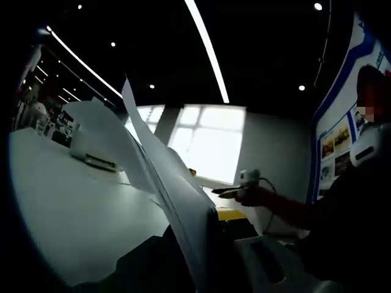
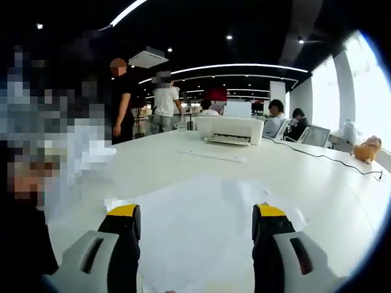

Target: Organize the stack of printing papers by aligning and flattening the scattered papers on the table

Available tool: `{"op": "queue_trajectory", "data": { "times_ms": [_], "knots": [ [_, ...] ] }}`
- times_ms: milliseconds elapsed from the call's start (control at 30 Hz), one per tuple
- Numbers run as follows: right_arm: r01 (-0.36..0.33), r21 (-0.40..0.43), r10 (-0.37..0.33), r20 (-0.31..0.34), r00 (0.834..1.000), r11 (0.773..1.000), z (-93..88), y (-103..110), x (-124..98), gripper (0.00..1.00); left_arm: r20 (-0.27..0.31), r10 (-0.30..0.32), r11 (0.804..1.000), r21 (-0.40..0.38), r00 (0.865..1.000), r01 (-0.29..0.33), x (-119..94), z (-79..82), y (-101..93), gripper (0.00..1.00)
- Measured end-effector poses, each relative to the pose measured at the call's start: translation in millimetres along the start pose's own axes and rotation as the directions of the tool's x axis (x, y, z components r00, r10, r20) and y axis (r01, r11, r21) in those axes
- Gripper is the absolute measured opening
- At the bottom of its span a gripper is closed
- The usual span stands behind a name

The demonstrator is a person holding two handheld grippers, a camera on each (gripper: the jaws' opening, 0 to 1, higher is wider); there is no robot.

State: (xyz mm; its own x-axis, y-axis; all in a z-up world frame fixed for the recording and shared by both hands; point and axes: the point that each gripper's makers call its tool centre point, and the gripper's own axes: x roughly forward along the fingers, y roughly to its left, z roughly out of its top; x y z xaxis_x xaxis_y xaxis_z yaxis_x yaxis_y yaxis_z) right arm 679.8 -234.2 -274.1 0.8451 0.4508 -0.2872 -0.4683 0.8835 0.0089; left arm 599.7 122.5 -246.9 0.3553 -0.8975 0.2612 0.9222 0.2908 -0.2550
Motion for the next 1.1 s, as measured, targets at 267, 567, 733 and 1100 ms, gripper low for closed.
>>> {"op": "queue_trajectory", "data": {
  "times_ms": [267, 567, 733, 1100],
  "knots": [
    [0.008, 0.015, -0.008, -0.023, 1.000, 1.000, -8.7, -6, 4, 0.70, -0.001, 0.001, 1.000, 0.000, 1.000, -0.001, 0, 0.1, 0.3, 0.08],
    [0.020, 0.025, -0.019, -0.030, 0.999, 0.999, -7.5, -11, 10, 0.70, -0.003, -0.003, 1.000, -0.001, 1.000, 0.003, 0, -0.2, 0.0, 0.08],
    [0.030, 0.030, -0.028, -0.042, 0.999, 0.999, -10.2, -17, 16, 0.70, -0.003, -0.005, 1.000, -0.003, 1.000, 0.005, 0, -0.4, -0.8, 0.08],
    [0.035, 0.070, -0.032, -0.049, 0.998, 0.997, -19.8, -25, 24, 0.71, -0.003, -0.005, 1.000, -0.003, 1.000, 0.005, 0, -0.7, -1.4, 0.08]
  ]
}}
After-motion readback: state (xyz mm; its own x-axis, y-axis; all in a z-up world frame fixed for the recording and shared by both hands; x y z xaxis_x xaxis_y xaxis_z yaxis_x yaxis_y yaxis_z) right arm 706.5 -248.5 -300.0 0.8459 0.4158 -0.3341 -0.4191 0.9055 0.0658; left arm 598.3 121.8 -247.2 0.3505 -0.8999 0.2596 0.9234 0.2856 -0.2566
